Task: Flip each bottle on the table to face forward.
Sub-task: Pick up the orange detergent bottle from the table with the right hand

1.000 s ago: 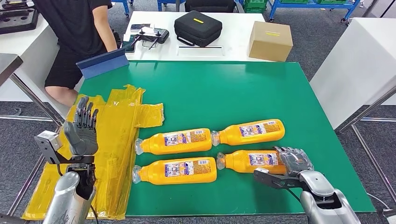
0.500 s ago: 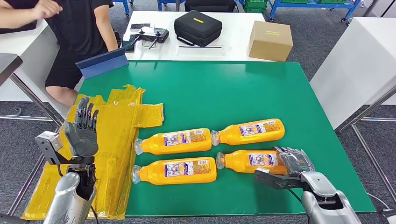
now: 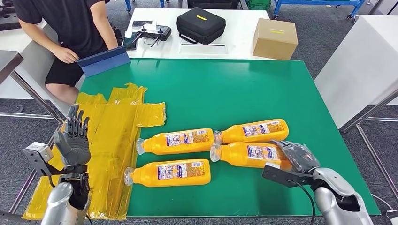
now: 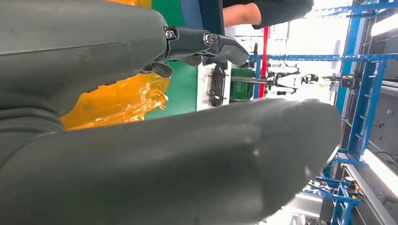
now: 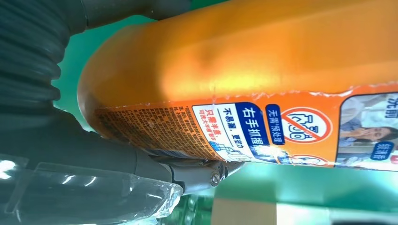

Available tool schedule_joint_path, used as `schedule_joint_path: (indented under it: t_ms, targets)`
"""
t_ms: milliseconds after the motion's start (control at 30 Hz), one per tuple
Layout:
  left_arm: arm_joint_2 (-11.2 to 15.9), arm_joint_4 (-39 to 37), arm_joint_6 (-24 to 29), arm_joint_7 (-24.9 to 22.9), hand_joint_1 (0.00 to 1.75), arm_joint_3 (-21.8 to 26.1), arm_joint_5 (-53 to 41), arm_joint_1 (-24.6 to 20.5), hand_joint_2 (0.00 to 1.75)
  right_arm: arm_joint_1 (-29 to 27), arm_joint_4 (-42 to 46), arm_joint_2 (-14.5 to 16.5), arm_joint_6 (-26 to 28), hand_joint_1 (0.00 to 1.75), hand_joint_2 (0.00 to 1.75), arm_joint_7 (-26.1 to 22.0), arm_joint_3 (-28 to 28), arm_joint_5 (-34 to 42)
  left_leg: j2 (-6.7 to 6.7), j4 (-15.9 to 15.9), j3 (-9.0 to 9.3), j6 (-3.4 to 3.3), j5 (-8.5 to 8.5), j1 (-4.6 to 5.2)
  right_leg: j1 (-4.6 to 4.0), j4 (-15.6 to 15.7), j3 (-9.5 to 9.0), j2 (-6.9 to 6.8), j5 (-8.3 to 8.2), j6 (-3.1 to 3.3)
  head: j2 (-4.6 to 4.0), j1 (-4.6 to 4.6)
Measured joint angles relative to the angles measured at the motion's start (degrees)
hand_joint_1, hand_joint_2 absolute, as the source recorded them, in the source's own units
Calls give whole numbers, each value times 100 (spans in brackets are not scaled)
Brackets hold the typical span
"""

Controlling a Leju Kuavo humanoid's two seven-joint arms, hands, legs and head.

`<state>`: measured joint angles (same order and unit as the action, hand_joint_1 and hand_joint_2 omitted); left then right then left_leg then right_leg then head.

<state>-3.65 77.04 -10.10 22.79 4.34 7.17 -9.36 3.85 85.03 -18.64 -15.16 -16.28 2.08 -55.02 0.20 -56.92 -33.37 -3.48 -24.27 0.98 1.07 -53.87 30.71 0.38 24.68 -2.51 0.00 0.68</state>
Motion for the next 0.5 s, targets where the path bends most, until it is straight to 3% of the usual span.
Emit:
schedule_joint_path:
  t_ms: [333,500]
  targets:
    - [40,128,16,19,0,93,28,147,0,196,23,-503,-105,175,175,-200,158,495,-46,-1,-27,-14,10,13,6,1,11,-49,1,-1,0,0]
    - [36,155,48,46,0,125,21,167,0,360,23,-501,-8,175,175,-275,180,706,-44,-1,-28,-14,10,12,5,1,14,-48,1,-1,0,0]
